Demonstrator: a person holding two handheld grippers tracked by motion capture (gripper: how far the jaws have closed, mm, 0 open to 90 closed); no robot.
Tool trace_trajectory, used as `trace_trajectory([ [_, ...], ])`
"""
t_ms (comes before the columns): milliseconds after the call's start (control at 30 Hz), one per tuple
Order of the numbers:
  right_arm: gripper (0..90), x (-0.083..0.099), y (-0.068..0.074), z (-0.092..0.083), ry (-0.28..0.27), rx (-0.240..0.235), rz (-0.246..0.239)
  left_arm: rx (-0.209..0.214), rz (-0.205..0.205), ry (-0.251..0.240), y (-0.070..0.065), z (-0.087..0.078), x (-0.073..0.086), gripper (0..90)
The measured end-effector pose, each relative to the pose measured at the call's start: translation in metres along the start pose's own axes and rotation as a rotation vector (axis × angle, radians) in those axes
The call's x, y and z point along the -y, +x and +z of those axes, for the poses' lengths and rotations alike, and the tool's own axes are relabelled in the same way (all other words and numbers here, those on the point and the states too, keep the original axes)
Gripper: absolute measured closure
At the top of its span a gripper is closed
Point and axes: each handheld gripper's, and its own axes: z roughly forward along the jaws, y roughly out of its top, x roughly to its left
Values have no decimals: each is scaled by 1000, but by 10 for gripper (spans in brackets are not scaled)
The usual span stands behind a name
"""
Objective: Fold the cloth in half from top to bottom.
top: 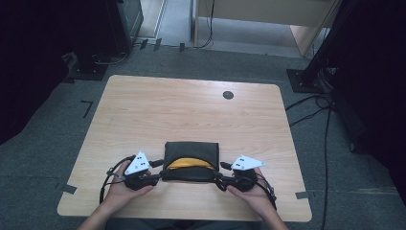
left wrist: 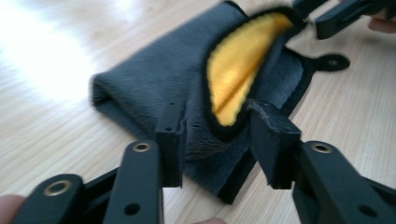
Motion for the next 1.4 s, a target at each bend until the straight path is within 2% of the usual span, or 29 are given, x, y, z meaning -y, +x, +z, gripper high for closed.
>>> trace_trajectory([
  [33,542,-2,-1,-5,-17,-6,10,0,0,0,0,0,0,561],
  [67,549,-5,-3,-10,-44,-7,12,25,-46,-54,6,-6,-3,552],
  [100,554,-9,-4,-14,-66,-6,24,40,-59,-77,9,-7,-5,548],
  [167,570,-16,-7,-15,-99,16,62,55,-78,-95,10,-7,-7,544],
  [200,570,-16,-7,-15,-99,16,62,38,-98,-97,10,-4,-10,544],
  [267,582,-22,-6,-7,-102,59,106,-25,-117,-61,7,5,-13,546],
  [300,576,-24,-1,7,-74,111,109,-61,-107,-5,0,17,-13,546],
  [367,536,-23,6,22,-27,122,105,-69,-59,59,-9,25,-9,532],
  [400,520,-21,9,28,1,127,101,-95,-16,97,-15,29,-4,519],
  [467,471,-13,15,36,52,149,77,-133,31,144,-20,31,4,492],
  [500,471,-13,15,36,52,149,77,-133,31,144,-20,31,4,483],
  [567,418,2,18,39,132,191,64,-172,55,162,-19,28,17,467],
  [600,415,4,17,37,127,181,76,-172,55,162,-19,28,17,467],
  [667,393,5,14,33,127,153,107,-148,1,139,-12,23,16,456],
  [700,393,5,14,33,127,153,107,-148,1,139,-12,23,16,456],
  [733,389,3,13,30,123,158,100,-124,-33,116,-9,21,14,456],
  [767,395,-4,11,26,91,157,116,-106,-115,77,1,19,7,460],
  [833,432,-13,8,24,51,168,134,-147,-176,46,12,20,0,494],
  [900,510,-22,6,26,20,211,143,-191,-247,38,23,26,-7,576],
  [933,534,-26,4,29,8,233,156,-212,-275,41,27,30,-10,611],
  [967,556,-29,2,33,2,252,177,-212,-275,41,27,30,-10,655],
  [1000,556,-29,2,33,2,252,177,-238,-305,48,30,34,-14,655],
  [1033,586,-33,-1,43,-4,272,203,-260,-344,62,35,45,-20,676],
  [1067,586,-33,-1,43,-4,272,203,-260,-344,62,35,45,-20,679],
  [1167,681,-34,-2,66,16,346,203,-363,-325,138,36,66,-24,691],
  [1233,731,-31,-4,74,44,382,204,-392,-300,176,35,73,-20,718],
  [1267,746,-28,-6,76,60,393,221,-402,-281,183,33,75,-18,722],
  [1333,756,-23,-8,77,43,389,238,-420,-265,181,32,76,-18,718],
  [1400,686,-25,-7,75,54,409,231,-427,-268,165,31,74,-19,686],
])
